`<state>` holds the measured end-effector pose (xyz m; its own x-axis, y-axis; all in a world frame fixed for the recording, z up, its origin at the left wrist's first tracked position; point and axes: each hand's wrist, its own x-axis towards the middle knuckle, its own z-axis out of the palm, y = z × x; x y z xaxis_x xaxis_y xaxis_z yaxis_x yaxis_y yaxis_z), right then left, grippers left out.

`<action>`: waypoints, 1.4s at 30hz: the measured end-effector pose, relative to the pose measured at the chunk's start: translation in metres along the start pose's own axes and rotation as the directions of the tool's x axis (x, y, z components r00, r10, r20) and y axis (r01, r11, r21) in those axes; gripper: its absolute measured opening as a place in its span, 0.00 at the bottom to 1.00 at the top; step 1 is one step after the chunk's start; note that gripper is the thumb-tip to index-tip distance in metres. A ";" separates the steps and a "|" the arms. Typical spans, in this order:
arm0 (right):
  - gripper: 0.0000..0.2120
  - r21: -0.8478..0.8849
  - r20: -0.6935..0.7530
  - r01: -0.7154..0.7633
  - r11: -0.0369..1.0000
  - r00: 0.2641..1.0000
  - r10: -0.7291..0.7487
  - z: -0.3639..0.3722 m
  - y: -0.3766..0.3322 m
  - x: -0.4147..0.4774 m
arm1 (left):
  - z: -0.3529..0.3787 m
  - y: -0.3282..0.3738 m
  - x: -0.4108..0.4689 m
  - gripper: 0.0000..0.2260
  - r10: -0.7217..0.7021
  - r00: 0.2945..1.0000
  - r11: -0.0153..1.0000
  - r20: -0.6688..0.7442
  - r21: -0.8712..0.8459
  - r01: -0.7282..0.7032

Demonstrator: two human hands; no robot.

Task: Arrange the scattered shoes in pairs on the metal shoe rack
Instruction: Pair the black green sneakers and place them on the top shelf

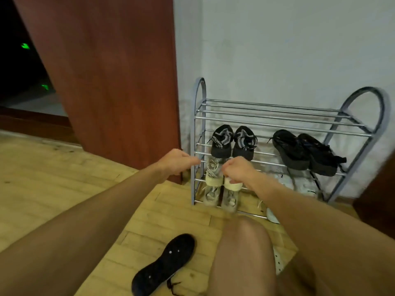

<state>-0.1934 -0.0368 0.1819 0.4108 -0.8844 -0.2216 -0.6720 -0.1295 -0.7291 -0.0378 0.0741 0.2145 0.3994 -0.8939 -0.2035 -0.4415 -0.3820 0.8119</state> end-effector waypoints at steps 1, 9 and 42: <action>0.11 -0.022 0.026 0.010 1.000 1.000 -0.009 0.009 -0.004 -0.010 | -0.004 -0.012 -0.011 0.08 -0.014 1.000 0.999 -0.006 0.044 0.014; 0.13 -0.142 0.275 0.057 0.988 0.961 -0.016 0.109 -0.021 -0.063 | -0.005 -0.123 -0.072 0.18 -0.273 0.962 0.962 -0.016 0.025 0.274; 0.12 -0.502 0.614 0.268 0.823 0.780 0.120 0.234 0.098 0.009 | 0.127 -0.386 -0.002 0.21 -0.751 0.660 0.653 0.029 0.184 0.735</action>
<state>-0.1111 0.0480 -0.0430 0.6179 -0.4298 -0.6583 -0.7517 -0.5685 -0.3344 0.0292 0.1935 -0.1678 0.5721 -0.3100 -0.7593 -0.1425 -0.9493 0.2802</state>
